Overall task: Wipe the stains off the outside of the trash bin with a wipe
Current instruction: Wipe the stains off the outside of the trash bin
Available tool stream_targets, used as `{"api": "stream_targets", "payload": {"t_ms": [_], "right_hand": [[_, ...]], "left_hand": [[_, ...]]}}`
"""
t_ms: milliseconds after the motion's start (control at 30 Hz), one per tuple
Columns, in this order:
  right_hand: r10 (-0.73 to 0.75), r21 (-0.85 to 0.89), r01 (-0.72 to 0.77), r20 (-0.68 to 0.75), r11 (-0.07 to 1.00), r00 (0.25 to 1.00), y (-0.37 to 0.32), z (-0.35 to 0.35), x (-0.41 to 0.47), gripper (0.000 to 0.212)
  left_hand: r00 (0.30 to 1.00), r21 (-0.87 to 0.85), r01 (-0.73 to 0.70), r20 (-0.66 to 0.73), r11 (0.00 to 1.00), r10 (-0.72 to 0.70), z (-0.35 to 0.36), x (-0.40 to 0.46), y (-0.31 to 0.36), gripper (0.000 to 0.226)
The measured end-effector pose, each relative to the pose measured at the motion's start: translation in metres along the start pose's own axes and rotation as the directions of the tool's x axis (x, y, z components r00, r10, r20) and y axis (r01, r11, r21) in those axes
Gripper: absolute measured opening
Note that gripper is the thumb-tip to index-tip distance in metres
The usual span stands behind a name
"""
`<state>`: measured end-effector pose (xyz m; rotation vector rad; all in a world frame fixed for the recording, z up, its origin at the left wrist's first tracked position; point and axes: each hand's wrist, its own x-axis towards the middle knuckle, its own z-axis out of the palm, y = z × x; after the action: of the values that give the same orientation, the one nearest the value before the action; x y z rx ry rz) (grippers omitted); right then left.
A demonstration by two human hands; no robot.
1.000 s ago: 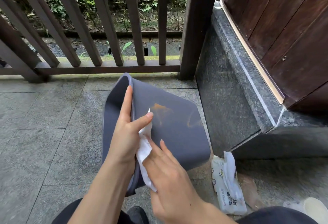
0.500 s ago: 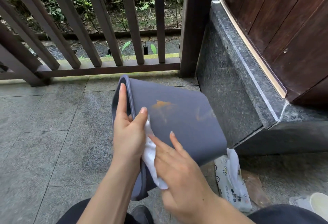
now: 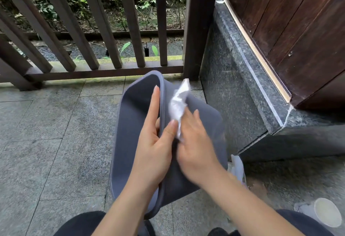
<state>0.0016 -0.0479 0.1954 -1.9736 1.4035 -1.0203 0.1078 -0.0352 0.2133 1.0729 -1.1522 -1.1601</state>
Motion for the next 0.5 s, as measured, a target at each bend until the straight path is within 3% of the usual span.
{"api": "stream_targets", "payload": {"t_ms": [133,233,400,500], "right_hand": [[-0.180,0.013,0.180,0.156,0.983,0.971,-0.013,0.013,-0.019,0.071],[-0.222,0.023,0.223,0.219,0.975,0.950,-0.015,0.016,-0.026,0.075],[-0.244,-0.059,0.262,0.211,0.963,0.946,-0.018,0.013,-0.019,0.065],[-0.171,-0.042,0.179,0.155,0.983,0.973,-0.018,0.009,-0.012,0.061]], "left_hand": [[0.993,-0.144,0.075,-0.078,0.987,-0.087,-0.008,0.009,-0.001,0.066],[0.976,-0.242,0.159,-0.108,0.957,-0.190,-0.017,0.013,0.005,0.070],[0.972,-0.241,0.162,-0.126,0.957,-0.196,-0.016,0.016,0.005,0.065],[0.984,-0.179,0.144,-0.077,0.973,-0.160,-0.007,0.014,0.005,0.085]]}}
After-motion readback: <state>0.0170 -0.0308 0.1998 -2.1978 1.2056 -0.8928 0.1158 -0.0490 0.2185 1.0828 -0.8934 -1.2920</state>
